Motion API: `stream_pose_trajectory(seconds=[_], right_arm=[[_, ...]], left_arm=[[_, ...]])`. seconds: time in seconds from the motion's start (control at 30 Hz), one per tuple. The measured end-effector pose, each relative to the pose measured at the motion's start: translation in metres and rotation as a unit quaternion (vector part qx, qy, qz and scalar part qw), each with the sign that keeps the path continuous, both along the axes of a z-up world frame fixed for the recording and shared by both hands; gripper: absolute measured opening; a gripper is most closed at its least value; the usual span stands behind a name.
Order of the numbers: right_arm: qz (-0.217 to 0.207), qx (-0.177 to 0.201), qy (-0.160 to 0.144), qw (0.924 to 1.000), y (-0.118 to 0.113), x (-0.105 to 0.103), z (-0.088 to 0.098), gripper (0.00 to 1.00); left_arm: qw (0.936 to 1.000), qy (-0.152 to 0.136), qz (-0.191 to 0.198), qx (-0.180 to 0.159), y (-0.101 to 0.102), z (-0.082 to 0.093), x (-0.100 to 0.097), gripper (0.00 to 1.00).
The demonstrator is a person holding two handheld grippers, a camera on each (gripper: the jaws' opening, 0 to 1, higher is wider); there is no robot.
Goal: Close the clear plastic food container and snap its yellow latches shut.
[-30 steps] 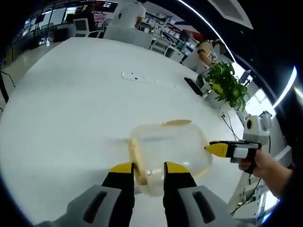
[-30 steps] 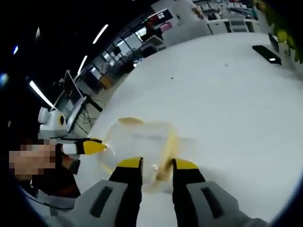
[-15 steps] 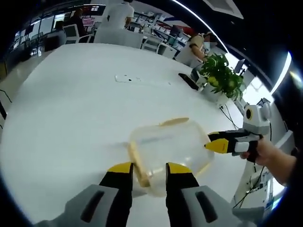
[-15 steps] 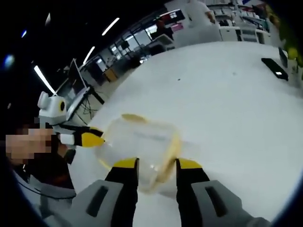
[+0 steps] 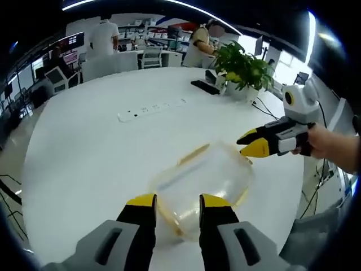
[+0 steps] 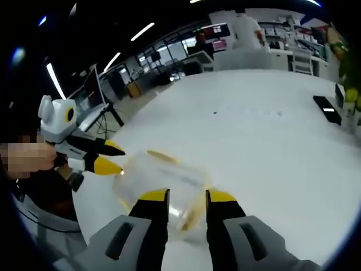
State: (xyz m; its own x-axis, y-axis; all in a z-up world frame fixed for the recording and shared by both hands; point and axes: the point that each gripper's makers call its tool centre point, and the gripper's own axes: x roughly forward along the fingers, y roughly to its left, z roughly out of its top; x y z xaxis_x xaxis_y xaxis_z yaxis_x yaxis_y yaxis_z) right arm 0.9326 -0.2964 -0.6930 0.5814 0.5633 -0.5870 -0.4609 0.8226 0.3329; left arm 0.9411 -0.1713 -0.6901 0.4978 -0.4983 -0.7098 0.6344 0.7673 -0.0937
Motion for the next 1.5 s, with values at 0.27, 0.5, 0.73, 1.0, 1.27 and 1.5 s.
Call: stream_pose_trajectory(seconds=[0.27, 0.5, 0.73, 1.0, 1.27, 1.5], right_arm=[[0.026, -0.001, -0.014, 0.9996, 0.014, 0.005, 0.002, 0.13], [0.061, -0.006, -0.013, 0.9981, 0.031, 0.007, -0.001, 0.1], [0.091, -0.013, -0.013, 0.9956, 0.047, 0.009, -0.003, 0.08], [0.12, -0.024, -0.019, 0.9924, 0.06, 0.009, -0.004, 0.05], [0.14, -0.033, -0.029, 0.9892, 0.07, 0.012, -0.003, 0.03], [0.145, -0.039, -0.03, 0.9882, 0.074, 0.015, -0.005, 0.03]], left_arm=[[0.998, -0.008, -0.061, 0.014, -0.013, 0.003, -0.003, 0.2], [0.9935, -0.019, -0.11, 0.024, -0.028, 0.005, -0.007, 0.19], [0.9899, -0.019, -0.136, 0.035, -0.035, 0.002, -0.01, 0.18], [0.9866, -0.02, -0.157, 0.041, -0.042, -0.002, -0.015, 0.17], [0.9847, -0.022, -0.168, 0.041, -0.048, -0.003, -0.014, 0.16], [0.9831, -0.026, -0.177, 0.04, -0.051, -0.003, -0.014, 0.15]])
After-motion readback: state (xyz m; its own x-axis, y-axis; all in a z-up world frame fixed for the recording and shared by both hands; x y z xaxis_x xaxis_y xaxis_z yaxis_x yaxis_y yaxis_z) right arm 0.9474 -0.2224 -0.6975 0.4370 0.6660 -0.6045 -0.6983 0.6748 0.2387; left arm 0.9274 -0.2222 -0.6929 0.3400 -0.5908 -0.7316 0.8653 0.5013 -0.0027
